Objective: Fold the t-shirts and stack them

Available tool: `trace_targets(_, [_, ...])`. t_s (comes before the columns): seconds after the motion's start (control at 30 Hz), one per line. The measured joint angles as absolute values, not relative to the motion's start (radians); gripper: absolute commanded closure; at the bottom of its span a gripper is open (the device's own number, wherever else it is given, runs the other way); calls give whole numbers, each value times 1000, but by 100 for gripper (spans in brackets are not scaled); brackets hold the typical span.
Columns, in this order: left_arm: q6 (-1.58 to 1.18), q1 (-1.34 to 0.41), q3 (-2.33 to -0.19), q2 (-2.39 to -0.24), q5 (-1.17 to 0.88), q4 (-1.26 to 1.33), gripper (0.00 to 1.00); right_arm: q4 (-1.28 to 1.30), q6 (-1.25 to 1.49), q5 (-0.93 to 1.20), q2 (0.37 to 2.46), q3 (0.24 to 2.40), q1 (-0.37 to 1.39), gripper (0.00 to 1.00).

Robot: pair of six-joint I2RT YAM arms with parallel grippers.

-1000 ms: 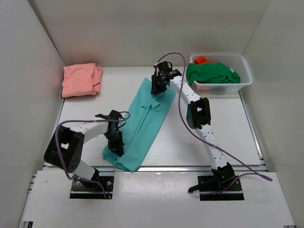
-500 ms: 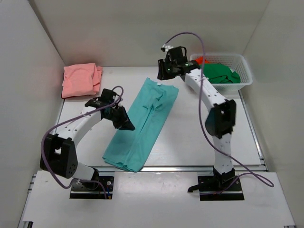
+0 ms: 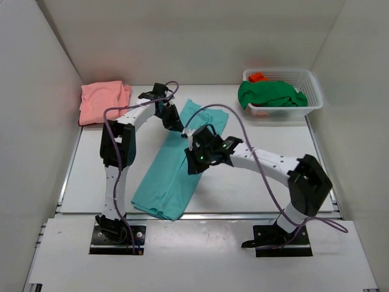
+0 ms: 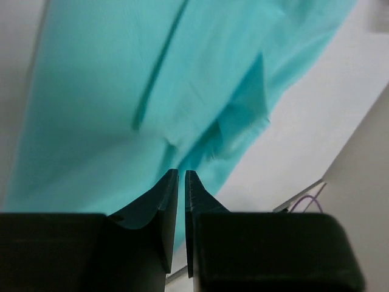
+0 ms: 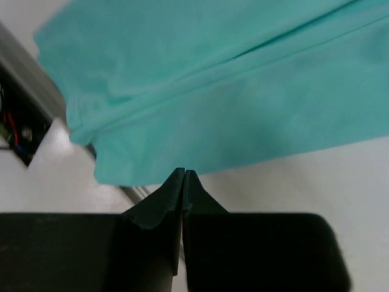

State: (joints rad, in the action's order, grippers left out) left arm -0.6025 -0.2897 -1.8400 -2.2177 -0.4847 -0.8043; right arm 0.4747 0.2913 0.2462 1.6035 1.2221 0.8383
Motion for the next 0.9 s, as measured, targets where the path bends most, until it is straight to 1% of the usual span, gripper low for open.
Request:
trace_targets(0.1, [-582,-292,-1962,-2345,-479,-830,80,423,325,323,1675,1162,896,100])
trace_targets(0.2, [-570,-291,-2031,-2440,-471,-845,80,365,346,377,1757,1154,936,100])
trace_targets(0.27, [-574,-289,-2069,-2478,-493,-868,80,346,352,384,1812,1165,958,100])
trace_targets(0.4, [-575,-275,-2141,-2510,-462,-892,80,359,368,345,1918,1208,991,100])
trace_targets(0.47, [-584,-268,-2180,-2532,-455,-905,80,385,382,327,1934,1230,990,100])
trace_targets(0.57, [-604,-247,-2267,-2581,-457,-934,80,416,380,307,1933,1236,962,100])
trace_targets(0.7, [-626,-205,-2413,-2655,-437,-975,81,462,333,279,1919,1236,873,100])
trace_targets(0.9, [-645,-159,-2428,-2660,-408,-980,81,540,204,253,1915,1256,731,100])
